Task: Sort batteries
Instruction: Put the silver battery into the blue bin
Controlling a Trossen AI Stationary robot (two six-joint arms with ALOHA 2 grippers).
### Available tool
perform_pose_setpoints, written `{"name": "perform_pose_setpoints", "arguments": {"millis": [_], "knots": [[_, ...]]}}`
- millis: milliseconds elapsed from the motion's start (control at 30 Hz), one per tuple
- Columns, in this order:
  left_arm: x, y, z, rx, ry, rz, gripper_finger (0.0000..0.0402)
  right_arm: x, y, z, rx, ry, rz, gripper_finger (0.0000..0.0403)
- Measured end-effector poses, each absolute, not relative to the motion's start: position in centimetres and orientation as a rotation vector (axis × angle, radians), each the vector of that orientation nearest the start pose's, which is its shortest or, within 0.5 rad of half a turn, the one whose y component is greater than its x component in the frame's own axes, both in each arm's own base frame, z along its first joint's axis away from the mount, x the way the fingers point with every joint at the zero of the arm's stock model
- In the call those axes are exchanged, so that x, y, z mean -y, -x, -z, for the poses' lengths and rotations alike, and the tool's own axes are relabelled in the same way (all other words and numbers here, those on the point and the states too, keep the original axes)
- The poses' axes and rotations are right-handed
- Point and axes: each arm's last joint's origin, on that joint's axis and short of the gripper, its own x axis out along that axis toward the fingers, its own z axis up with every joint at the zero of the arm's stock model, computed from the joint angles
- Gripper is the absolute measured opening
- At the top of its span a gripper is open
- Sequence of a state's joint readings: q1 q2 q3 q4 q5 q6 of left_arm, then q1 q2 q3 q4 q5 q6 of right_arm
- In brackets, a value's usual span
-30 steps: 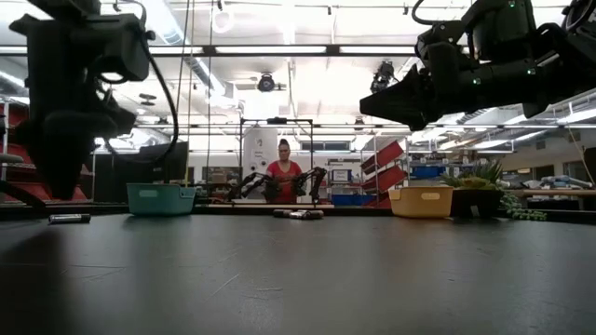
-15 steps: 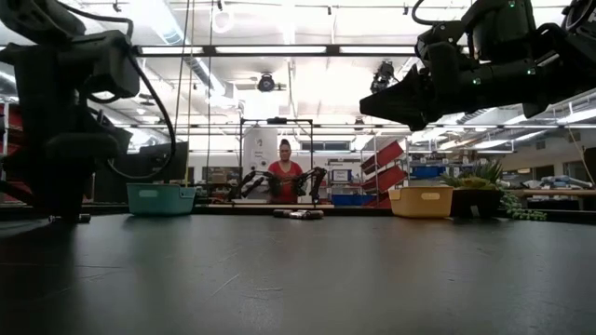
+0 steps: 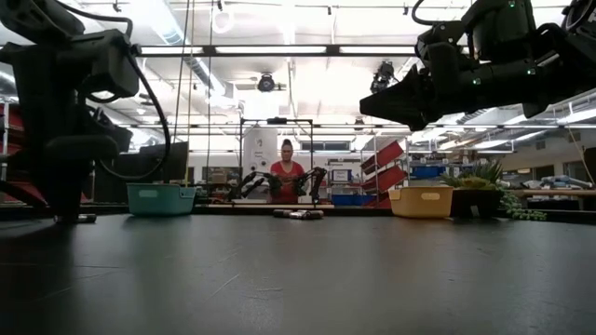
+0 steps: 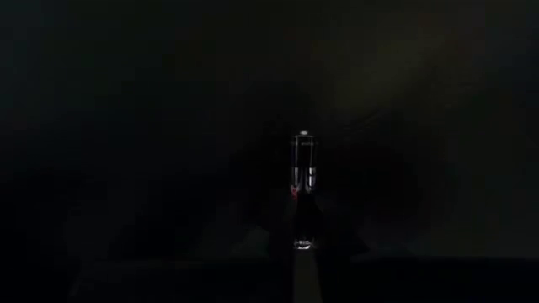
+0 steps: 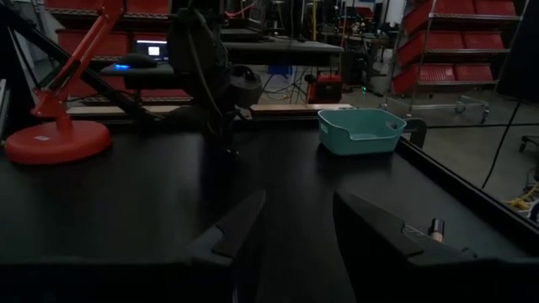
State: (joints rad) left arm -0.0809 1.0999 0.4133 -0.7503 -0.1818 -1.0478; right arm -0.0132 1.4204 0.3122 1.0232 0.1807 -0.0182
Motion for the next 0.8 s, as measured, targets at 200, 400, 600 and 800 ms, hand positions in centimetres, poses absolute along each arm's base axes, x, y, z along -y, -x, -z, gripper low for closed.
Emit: {"name": "perform_pose_setpoints", "arguments": {"millis": [200,400,600,800], "knots": [[0.6,-16.1,-15.1,-1.059,0.637,-0.748,0.0019,0.8,-23.9,-16.4,-0.088,0.026,0.194,0.0149],[0.5,-17.3,-15.6,-0.933,0.623,-0.7,0.0019,0.8,-23.9,-16.4,-0.088,0.025,0.193,0.0149],[-0.6,-16.9,-15.6,-0.882,0.559,-0.846,0.0019,0.8,-23.9,-16.4,-0.088,0.025,0.193,0.0149],[-2.7,-17.0,-16.1,-0.831,0.549,-0.907,0.0019,0.8,-23.9,-16.4,-0.088,0.022,0.193,0.0149]]}}
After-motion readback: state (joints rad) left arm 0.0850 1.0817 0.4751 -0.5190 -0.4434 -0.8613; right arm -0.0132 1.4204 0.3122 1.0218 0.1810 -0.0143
